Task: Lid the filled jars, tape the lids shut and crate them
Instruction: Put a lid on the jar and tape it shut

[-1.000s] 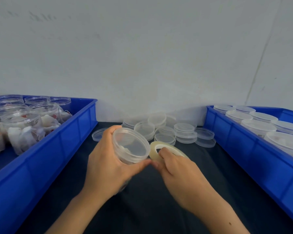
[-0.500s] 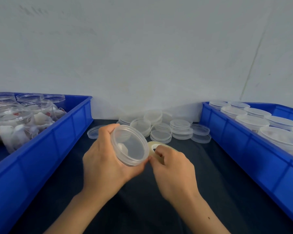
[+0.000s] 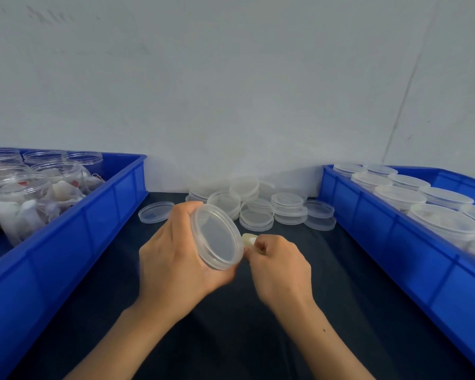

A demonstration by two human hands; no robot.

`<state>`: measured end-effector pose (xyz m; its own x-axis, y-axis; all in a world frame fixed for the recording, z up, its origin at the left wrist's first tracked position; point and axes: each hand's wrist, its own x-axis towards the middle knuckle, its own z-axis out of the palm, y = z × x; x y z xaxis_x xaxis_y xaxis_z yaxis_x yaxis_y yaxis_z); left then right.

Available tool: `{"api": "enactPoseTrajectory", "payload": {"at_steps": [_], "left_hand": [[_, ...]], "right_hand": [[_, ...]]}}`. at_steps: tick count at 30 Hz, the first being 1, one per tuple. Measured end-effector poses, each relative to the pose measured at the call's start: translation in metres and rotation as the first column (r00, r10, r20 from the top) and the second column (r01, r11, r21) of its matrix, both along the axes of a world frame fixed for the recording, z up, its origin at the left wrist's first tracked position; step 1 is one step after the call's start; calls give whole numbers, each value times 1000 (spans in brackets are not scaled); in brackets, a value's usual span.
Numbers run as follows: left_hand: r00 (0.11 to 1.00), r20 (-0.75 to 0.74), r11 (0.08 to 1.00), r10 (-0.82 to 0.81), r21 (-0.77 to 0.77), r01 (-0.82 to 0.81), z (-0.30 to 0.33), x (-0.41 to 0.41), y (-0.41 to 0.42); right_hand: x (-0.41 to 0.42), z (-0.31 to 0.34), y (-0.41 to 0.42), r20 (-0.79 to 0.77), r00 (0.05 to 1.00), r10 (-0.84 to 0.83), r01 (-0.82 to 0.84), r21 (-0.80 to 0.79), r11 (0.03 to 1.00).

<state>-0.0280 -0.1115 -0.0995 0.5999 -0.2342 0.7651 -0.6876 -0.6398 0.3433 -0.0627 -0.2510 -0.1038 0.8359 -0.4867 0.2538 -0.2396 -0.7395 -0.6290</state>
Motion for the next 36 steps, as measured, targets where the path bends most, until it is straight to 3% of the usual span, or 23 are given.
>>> {"api": "enactPoseTrajectory", "payload": {"at_steps": [16, 19, 22, 28, 33, 36], "left_hand": [[1000, 8, 999, -10, 35, 10, 5, -3, -3], [992, -64, 988, -110, -116, 102, 2, -18, 4], [979, -78, 978, -188, -110, 179, -2, -28, 4], [992, -80, 987, -101, -134, 90, 7, -8, -1], [994, -73, 988, -76, -142, 65, 1, -2, 2], [992, -91, 984, -85, -166, 69, -1, -1, 2]], "right_hand": [[12, -7, -3, -19, 999, -44, 45, 63, 997], [13, 2, -33, -54, 979, -194, 198, 68, 978], [0, 7, -76, 66, 942, -330, 323, 98, 941], [12, -11, -41, 97, 992, -84, 87, -30, 996], [13, -17, -36, 73, 993, 94, -100, 85, 991], [12, -17, -31, 75, 991, 112, -119, 97, 988]]}}
